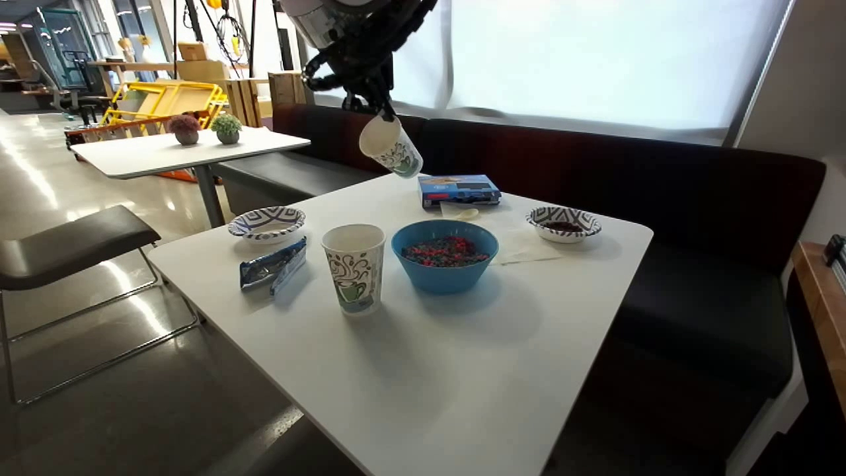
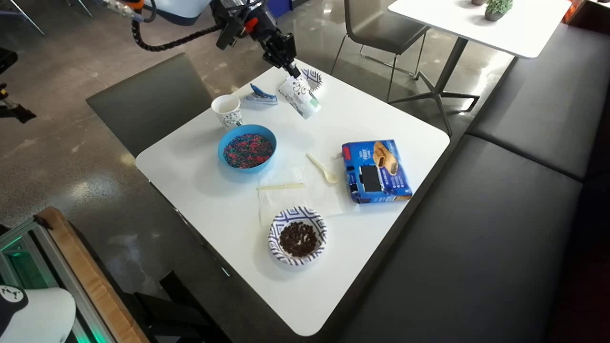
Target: Pour the cereal out of the coffee cup on the left then place the cup on the right side of the table.
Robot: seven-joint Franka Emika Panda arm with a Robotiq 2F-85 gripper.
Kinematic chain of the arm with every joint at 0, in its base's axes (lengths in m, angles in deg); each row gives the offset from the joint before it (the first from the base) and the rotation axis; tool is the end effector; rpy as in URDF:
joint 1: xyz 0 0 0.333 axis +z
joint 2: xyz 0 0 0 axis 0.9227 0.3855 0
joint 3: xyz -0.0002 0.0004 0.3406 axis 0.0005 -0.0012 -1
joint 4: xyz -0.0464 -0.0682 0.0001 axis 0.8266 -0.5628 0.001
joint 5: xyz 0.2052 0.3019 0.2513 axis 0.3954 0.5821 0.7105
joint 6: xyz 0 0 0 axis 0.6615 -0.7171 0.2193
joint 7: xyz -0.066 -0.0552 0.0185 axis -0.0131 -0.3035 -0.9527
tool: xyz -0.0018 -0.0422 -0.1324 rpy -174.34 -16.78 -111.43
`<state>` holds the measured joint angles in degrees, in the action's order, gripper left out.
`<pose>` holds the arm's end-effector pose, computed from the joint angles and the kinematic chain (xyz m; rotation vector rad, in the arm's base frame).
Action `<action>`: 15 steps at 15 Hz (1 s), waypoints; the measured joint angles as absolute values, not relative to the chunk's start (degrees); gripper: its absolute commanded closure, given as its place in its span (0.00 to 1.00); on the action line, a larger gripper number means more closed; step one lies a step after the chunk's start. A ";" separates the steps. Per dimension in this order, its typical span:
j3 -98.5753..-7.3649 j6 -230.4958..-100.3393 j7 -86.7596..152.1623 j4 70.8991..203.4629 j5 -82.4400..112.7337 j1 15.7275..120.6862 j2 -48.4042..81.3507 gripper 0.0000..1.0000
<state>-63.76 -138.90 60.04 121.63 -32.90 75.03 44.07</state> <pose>0.7841 0.0997 0.2422 2.3945 0.0675 0.1266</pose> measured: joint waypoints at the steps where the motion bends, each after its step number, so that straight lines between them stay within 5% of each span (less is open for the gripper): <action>1: -63.31 -139.82 57.65 120.10 -29.61 74.09 44.74 0.99; 15: -60.17 -146.84 39.88 104.68 16.96 65.08 58.25 0.99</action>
<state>-60.17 -146.84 39.88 104.68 16.96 65.08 58.25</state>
